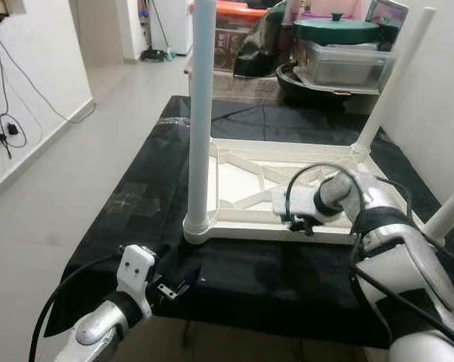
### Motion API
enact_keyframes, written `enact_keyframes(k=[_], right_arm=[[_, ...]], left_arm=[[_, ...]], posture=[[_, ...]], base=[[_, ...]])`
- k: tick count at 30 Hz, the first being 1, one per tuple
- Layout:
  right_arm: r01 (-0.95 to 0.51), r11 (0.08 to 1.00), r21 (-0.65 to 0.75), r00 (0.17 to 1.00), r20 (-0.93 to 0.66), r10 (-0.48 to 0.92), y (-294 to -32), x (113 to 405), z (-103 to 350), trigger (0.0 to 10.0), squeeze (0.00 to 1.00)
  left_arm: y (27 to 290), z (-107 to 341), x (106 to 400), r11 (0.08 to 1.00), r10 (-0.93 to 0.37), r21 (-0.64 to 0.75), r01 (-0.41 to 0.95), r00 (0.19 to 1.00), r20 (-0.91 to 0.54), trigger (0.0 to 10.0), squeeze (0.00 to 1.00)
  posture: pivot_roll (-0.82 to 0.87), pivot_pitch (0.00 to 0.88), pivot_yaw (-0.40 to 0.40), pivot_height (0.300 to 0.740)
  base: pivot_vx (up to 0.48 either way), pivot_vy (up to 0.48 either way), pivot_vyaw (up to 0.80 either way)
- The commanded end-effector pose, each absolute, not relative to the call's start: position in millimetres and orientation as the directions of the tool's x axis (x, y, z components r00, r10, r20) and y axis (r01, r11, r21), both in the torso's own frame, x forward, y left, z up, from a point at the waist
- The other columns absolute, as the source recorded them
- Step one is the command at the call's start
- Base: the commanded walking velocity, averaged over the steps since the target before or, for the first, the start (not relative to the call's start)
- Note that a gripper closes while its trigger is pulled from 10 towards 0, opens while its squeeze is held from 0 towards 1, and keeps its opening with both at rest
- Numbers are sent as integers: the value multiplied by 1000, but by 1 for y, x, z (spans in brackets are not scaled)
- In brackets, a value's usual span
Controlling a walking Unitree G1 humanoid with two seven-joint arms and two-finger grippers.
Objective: Building children table
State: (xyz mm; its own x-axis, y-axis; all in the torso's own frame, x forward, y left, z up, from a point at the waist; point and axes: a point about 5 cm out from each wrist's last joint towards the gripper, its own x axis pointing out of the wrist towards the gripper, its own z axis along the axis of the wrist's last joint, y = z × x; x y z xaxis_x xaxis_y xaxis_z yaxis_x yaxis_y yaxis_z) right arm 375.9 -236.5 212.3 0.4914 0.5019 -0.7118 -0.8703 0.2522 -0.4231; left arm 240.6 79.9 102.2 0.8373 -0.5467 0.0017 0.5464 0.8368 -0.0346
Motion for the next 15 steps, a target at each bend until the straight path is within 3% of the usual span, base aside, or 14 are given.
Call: enact_keyframes(k=[1, 2, 11, 12, 15], right_arm=[[-862, 391, -323, 507, -510, 695, -221, 381, 226, 10000, 0], [-860, 421, -289, 510, -442, 738, -217, 381, 229, 10000, 0], [-881, 455, -131, 471, -332, 817, -211, 375, 204, 10000, 0], [-880, 461, -114, 472, -299, 829, -206, 375, 200, 10000, 1000], [-883, 461, -87, 467, -271, 842, -202, 374, 196, 10000, 1000]], left_arm=[[79, 100, 240, 836, -549, -30, 549, 836, -4, 10000, 0], [79, 100, 240, 836, -549, -30, 548, 836, -4, 10000, 0], [81, 100, 241, 835, -549, -25, 549, 836, -5, 10000, 0], [81, 100, 241, 835, -550, -23, 550, 835, -5, 10000, 0], [82, 101, 241, 835, -550, -21, 550, 835, -5, 10000, 0]], posture=[[83, 0, -77, 740], [83, 0, -77, 740], [89, 0, -60, 740], [94, 0, -62, 740], [99, 0, -60, 740]], base=[[0, 0, 0], [0, 0, 0], [0, 0, 0], [0, 0, 0], [0, 0, 0]])
